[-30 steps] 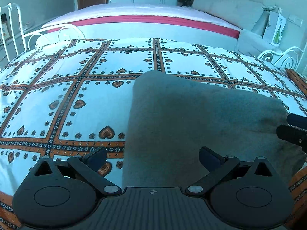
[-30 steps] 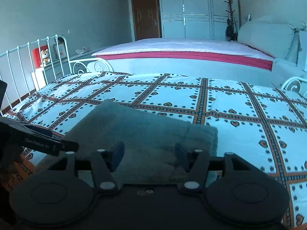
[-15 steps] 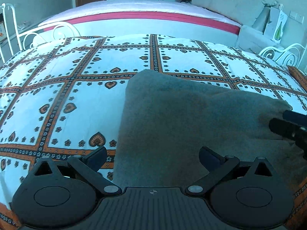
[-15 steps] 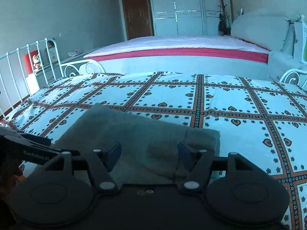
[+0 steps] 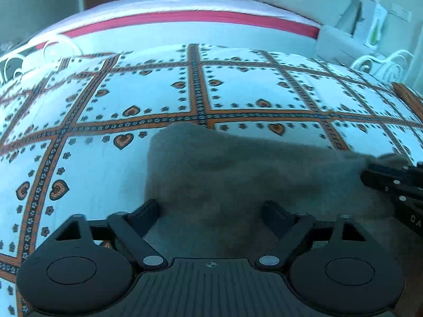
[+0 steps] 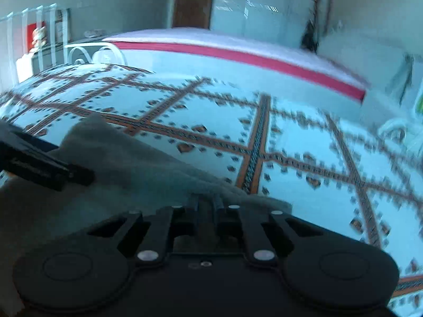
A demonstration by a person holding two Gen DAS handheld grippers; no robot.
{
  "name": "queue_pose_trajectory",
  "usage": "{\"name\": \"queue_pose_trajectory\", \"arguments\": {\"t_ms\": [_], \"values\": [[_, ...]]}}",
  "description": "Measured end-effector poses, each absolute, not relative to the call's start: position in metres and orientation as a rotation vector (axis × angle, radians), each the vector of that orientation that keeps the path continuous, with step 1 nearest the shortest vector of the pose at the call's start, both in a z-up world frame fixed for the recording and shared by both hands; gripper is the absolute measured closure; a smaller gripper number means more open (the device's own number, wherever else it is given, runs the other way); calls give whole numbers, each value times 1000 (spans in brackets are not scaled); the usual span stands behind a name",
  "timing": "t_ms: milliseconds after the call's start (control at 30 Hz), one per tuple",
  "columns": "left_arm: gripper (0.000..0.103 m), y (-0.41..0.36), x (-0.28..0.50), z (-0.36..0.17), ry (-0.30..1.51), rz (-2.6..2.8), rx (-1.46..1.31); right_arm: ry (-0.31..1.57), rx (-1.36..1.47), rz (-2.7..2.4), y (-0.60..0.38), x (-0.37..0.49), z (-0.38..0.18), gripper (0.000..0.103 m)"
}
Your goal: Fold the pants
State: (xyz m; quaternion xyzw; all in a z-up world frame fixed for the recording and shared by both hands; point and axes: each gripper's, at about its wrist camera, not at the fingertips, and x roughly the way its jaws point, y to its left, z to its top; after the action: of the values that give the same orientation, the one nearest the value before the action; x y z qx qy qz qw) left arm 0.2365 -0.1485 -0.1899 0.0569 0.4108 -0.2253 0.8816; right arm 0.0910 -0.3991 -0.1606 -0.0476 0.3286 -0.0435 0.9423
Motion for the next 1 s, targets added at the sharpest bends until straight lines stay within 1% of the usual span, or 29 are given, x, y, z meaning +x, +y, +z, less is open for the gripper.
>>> {"name": "queue_pose_trajectory", "arguments": {"t_ms": [33,100,133,167,200,233,267,300,333,367,433,567,733,867,933,1000], "values": [[3,-146,242,-193,878,-454,84,665,-108,-91,-401,95,-163,103],[3,-138,247,-195,915,-437,-13,658,-110,-90,-403,100,-166,102],[3,-138,242,-191,900,-428,-4,654,-77,-80,-406,99,-165,102],[3,-140,235,-188,874,-430,33,636,-42,-67,-409,95,-160,98],[3,-142,228,-183,845,-437,81,620,-14,-49,-409,88,-154,89],[3,-143,220,-179,819,-440,129,612,3,-25,-409,80,-148,84],[3,-143,213,-175,799,-442,161,600,9,-6,-408,71,-143,74],[3,-140,207,-172,791,-445,168,587,19,3,-409,60,-138,55],[3,-136,202,-169,790,-448,162,582,36,0,-412,54,-135,45],[3,-131,199,-167,793,-448,156,576,60,-10,-415,46,-134,38],[3,-123,195,-166,804,-434,161,576,97,-28,-424,31,-133,41],[3,-110,186,-171,823,-421,164,634,159,-64,-445,15,-142,41],[3,-103,178,-184,869,-428,130,711,459,-8,-474,5,-162,40],[3,-101,178,-190,888,-435,92,724,661,19,-493,5,-178,37],[3,-98,181,-194,917,-444,47,732,717,30,-499,7,-185,31],[3,-97,184,-199,948,-452,0,759,798,42,-506,9,-197,31]]}}
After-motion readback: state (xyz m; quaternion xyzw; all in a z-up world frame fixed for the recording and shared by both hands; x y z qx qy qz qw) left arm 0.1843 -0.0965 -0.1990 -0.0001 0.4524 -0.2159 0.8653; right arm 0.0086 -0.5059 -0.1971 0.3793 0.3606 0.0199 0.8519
